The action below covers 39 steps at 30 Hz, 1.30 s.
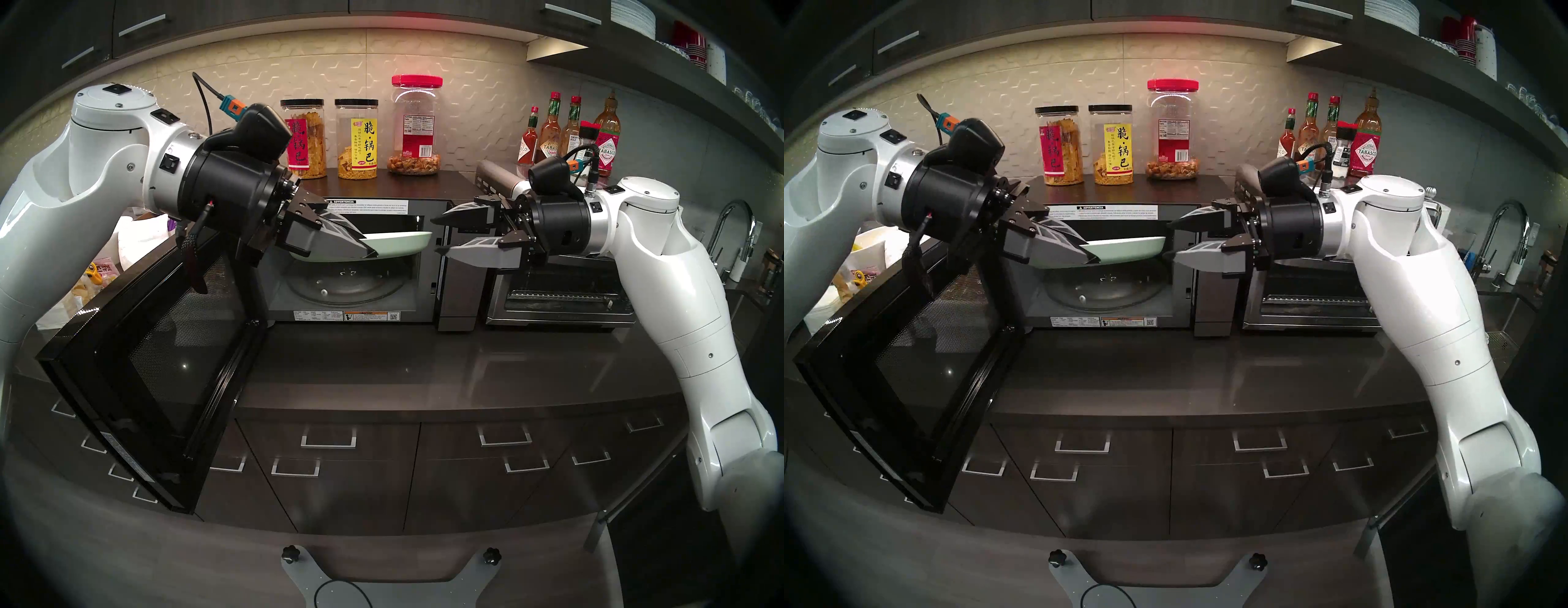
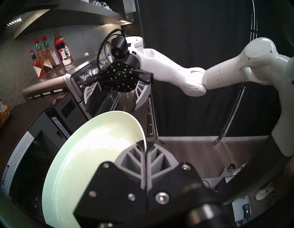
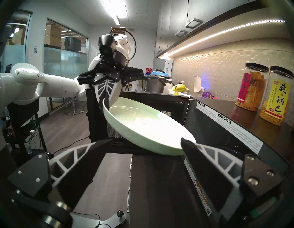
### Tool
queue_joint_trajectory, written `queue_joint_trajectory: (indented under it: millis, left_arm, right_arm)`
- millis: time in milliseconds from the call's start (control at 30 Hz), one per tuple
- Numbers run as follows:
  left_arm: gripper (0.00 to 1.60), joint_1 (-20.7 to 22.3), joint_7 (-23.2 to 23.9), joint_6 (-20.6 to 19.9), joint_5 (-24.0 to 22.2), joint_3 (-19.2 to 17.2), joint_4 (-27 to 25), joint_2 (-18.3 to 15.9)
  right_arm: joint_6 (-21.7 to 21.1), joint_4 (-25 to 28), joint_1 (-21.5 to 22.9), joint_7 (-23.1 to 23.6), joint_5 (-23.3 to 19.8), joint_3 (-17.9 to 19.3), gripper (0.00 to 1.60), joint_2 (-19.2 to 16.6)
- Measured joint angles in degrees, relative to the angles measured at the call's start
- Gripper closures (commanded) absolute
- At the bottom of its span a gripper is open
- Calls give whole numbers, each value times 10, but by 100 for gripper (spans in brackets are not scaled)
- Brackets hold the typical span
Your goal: Open the microwave, put the plate inside, and close the door
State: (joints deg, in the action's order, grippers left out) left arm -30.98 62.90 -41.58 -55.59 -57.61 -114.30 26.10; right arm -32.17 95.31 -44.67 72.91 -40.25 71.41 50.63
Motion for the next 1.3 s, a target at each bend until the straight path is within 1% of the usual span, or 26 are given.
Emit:
queue_joint_trajectory:
  millis: [500,800,1033,1300]
  left_arm:
    - [160,-4,36,33,1,8,-13,-21]
    - [160,-5,55,52,6,11,-21,-37]
    - [160,-6,69,66,10,16,-27,-45]
    - [160,-8,106,104,33,25,-37,-50]
  right_arm:
    - [3,3,-8,5,-12,0,0,-13]
    - [6,15,-20,8,-19,-2,0,-41]
    - [10,40,-38,12,-31,-4,0,-70]
    - [15,72,-57,17,-51,-5,0,-95]
